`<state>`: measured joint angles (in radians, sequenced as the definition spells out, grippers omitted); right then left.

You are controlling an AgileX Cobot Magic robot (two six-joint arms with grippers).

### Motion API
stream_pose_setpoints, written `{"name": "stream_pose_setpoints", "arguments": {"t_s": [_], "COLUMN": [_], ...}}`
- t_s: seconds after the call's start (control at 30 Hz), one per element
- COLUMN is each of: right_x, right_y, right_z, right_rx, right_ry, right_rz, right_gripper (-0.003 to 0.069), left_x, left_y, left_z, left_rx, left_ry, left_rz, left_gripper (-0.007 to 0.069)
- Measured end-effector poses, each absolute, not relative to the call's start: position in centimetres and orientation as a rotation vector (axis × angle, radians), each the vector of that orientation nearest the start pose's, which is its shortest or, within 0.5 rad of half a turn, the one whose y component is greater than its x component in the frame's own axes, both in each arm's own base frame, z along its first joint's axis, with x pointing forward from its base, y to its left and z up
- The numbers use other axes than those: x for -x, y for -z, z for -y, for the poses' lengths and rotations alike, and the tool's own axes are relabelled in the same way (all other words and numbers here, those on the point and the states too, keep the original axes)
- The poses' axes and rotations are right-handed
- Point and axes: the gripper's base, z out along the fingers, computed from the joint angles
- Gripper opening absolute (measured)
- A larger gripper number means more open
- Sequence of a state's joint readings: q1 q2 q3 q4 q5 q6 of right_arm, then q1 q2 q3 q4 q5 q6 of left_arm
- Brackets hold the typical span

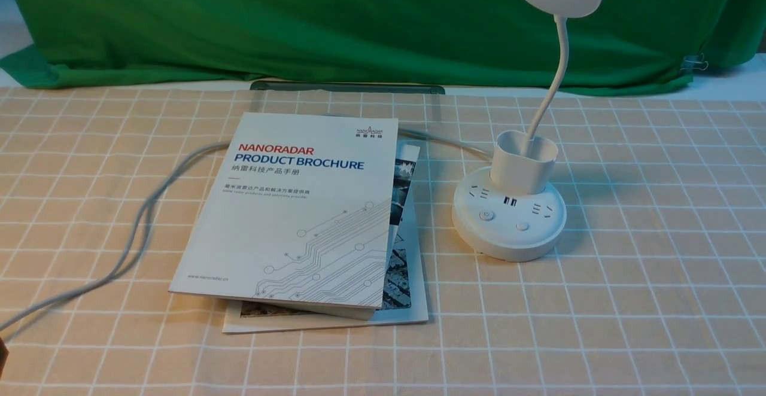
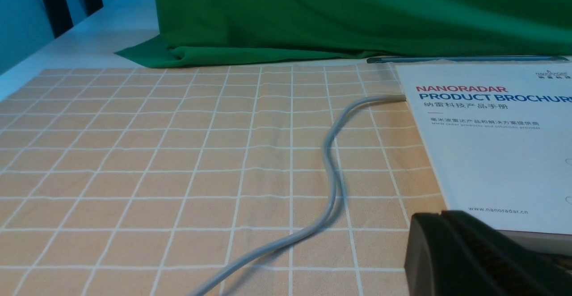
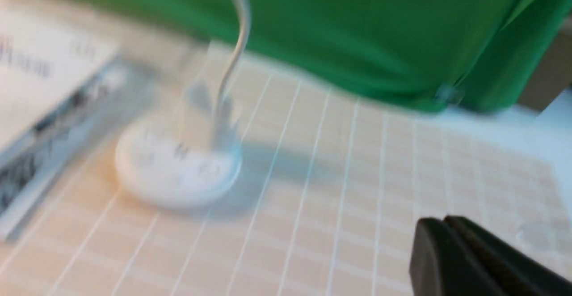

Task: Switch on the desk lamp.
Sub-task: Use the right arm to press the button switch on the lamp holder

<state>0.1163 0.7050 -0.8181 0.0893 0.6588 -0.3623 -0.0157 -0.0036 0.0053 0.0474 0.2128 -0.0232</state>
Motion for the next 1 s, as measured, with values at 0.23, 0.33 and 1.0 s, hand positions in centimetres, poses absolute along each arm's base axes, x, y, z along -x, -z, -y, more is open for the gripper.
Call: {"name": "stream_pose_setpoints", "arguments": {"t_s": [0.23, 0.33, 1.0], "right_x": [-20.3, -22.8, -32.8], "right_y": [-35.7, -34.2, -22.8], "right_z": [-5.5, -7.7, -13.6], "right_rx": [0.706, 0.819, 0.929], "right_ry": [-0.026, -0.059, -0.093], "right_rz": [-2.237, -2.299, -2.451], "right_gripper": [0.0031, 0.0031, 0.0035], "left_x": [-5.6, -5.6, -5.6], "left_y": [-19.2, -19.2, -19.2], "left_z": [0.0, 0.0, 0.0], "left_rx": [-0.026, -0.026, -0.026], "left_ry": [-0.014, -0.014, -0.014], "left_rz": [-1.698, -1.698, -1.698], "left_gripper": [0.0021, 0.0021, 0.0021]}}
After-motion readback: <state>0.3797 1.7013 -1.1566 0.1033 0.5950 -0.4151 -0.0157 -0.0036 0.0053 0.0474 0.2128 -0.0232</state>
